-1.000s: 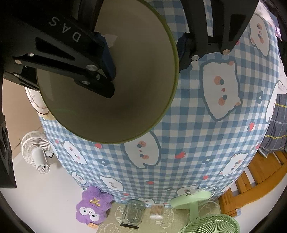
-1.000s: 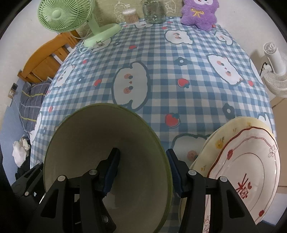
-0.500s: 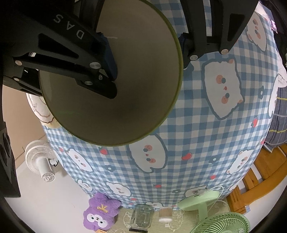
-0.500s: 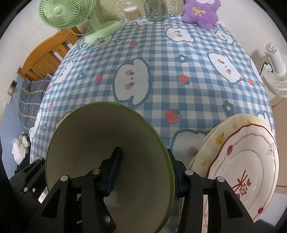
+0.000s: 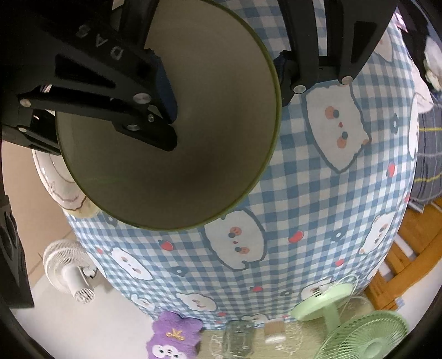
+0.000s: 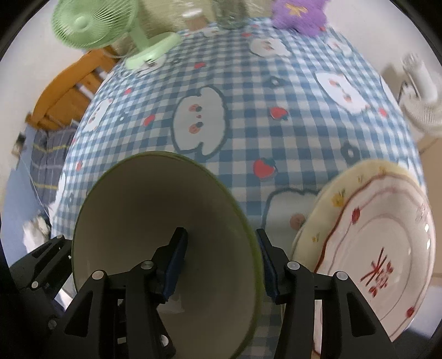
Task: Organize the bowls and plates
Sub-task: 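Lift the stacked green-rimmed bowls and carry them over the plate stack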
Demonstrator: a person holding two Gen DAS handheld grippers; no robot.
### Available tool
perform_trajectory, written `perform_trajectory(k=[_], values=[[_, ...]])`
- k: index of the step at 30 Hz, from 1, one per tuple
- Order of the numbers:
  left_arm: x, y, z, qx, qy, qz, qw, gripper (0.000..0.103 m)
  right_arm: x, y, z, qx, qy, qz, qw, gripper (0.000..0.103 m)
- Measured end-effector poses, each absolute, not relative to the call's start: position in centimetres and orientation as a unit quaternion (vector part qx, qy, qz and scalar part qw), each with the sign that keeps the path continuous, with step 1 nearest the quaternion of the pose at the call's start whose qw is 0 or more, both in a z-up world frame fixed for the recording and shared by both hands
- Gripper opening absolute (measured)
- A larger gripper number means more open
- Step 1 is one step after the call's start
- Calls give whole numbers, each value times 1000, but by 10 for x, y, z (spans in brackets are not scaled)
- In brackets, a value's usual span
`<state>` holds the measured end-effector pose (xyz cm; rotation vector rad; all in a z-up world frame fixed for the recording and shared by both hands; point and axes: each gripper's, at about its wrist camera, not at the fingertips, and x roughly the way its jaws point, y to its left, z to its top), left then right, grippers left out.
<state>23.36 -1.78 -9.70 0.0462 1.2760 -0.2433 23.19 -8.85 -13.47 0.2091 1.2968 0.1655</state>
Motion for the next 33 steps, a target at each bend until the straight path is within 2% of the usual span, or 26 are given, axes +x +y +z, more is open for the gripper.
perform_trajectory(k=[9, 33], values=[[235, -18, -97, 30, 595, -135, 792, 58, 228, -88, -136, 124, 601, 75, 786, 49], [238, -17, -69, 2, 577, -124, 807, 58, 231, -86, -98, 99, 580, 62, 806, 50]])
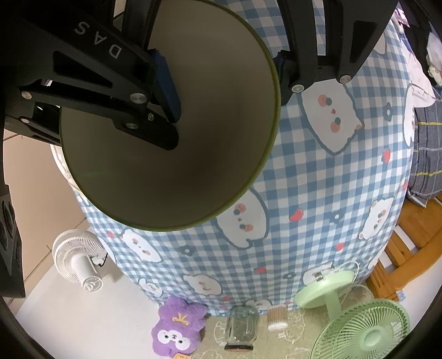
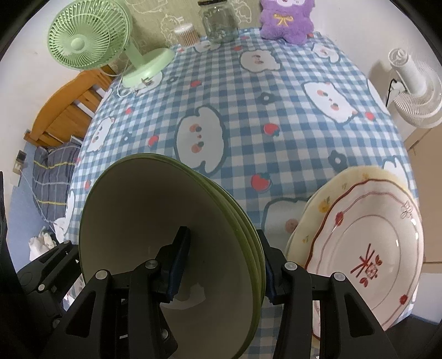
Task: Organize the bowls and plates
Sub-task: 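Lift the stacked green-rimmed bowls and carry them over the plate stack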
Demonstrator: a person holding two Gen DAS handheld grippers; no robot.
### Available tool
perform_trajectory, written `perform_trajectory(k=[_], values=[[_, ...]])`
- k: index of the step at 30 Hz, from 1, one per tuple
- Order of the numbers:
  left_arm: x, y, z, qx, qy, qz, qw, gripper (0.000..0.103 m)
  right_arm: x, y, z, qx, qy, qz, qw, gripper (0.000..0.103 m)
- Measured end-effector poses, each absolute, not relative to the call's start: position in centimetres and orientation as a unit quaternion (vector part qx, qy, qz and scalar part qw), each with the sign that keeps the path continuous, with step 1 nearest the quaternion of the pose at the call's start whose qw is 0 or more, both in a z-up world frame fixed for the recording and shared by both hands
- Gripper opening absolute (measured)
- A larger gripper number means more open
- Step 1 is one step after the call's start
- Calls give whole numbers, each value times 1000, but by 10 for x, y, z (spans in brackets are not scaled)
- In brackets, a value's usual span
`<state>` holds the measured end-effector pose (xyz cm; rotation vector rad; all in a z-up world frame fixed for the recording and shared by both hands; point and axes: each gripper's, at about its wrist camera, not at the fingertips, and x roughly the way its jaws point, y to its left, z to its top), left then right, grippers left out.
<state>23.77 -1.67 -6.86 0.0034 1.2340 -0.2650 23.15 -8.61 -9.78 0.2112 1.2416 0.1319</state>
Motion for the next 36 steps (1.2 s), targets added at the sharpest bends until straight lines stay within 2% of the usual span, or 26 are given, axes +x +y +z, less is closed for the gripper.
perform_trajectory(k=[18, 36], values=[[237, -28, -39, 1, 549, -110, 829, 57, 233, -98, -63, 93, 550, 69, 827, 50], [224, -74, -19, 25, 529, -150, 835, 57, 203, -145, -40, 113, 531, 22, 840, 50]])
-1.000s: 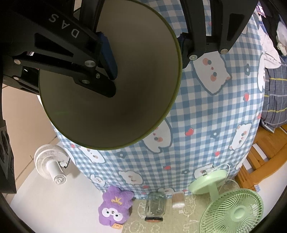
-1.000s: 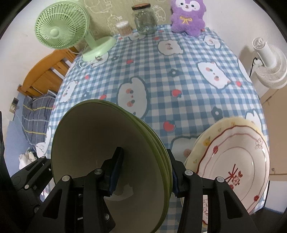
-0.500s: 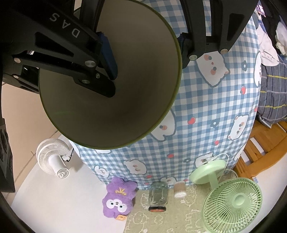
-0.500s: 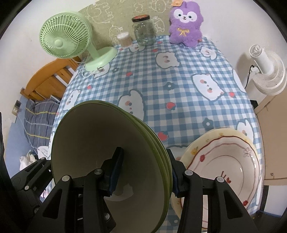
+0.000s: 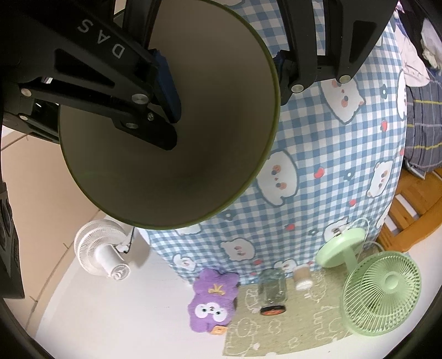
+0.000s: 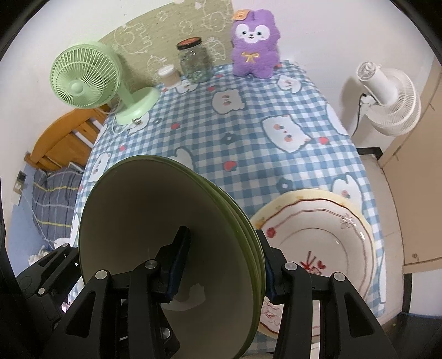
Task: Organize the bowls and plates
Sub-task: 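Lift the stacked green-rimmed bowls and carry them over the plate stack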
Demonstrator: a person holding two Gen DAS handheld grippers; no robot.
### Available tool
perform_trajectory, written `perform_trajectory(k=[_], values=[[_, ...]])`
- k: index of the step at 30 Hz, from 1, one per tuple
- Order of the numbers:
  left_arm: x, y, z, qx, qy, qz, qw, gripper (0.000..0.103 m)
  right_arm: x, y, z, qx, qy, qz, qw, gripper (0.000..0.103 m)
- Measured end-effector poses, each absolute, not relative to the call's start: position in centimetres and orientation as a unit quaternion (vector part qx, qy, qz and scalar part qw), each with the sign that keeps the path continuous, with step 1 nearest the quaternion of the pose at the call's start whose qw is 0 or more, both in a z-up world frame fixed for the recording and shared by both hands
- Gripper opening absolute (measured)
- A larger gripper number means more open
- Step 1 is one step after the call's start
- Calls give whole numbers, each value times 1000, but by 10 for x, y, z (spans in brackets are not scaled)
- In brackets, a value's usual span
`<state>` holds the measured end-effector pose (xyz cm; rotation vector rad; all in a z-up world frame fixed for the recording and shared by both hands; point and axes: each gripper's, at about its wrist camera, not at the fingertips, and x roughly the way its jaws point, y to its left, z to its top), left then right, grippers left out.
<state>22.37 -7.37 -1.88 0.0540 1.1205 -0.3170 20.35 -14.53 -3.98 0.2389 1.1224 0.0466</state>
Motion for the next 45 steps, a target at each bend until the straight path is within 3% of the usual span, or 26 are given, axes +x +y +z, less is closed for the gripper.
perform_trajectory(k=[23, 45], values=[[205, -134, -6, 45, 506, -187, 841, 57, 170, -208, -23, 123, 506, -18, 854, 50], [207, -188, -43, 54, 532, -197, 822, 57, 163, -265, -61, 149, 527, -36, 836, 50]])
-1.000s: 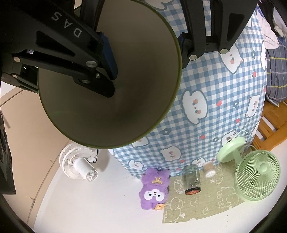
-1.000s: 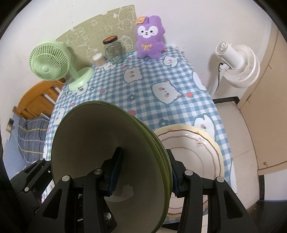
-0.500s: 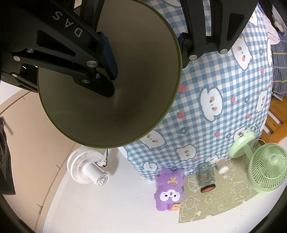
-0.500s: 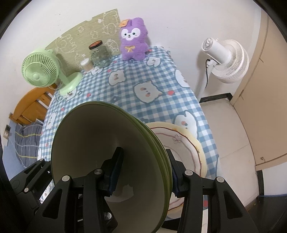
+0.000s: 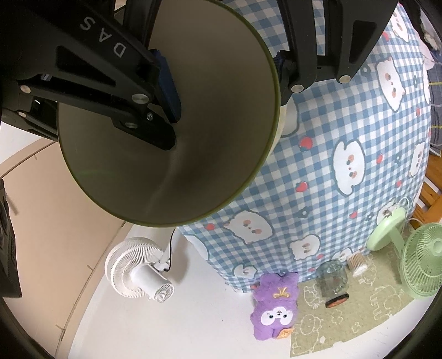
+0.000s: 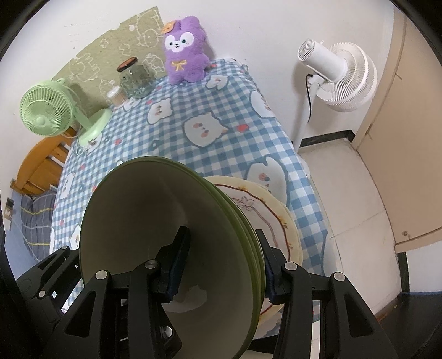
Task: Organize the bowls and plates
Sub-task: 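Lift the stacked green-rimmed bowls and carry them over the plate stack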
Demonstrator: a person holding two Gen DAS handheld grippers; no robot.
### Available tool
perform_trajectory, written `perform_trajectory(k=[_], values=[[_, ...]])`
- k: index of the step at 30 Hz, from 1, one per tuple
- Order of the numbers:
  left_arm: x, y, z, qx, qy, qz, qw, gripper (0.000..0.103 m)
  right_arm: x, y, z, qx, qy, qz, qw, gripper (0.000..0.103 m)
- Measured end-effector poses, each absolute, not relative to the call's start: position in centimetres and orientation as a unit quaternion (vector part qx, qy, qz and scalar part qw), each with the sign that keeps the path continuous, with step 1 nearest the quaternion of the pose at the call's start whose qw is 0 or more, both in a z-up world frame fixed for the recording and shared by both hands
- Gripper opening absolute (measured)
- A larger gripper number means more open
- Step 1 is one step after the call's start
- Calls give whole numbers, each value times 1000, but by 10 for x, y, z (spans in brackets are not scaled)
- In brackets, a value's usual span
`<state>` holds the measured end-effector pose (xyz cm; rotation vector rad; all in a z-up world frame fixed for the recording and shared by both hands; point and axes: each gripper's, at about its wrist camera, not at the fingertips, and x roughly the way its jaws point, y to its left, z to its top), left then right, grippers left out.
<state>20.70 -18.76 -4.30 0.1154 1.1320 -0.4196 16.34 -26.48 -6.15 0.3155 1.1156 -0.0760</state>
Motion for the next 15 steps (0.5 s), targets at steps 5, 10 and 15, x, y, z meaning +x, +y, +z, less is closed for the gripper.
perform_trajectory(k=[5, 10, 15], values=[[210, -193, -53, 63, 538, -195, 818, 57, 167, -272, -73, 160, 533, -36, 830, 50], [214, -196, -60, 69, 546, -192, 812, 57, 172, -273, -83, 168, 540, -34, 824, 50], [219, -197, -68, 70, 556, -189, 806, 57, 177, -275, -92, 171, 549, -34, 818, 50]])
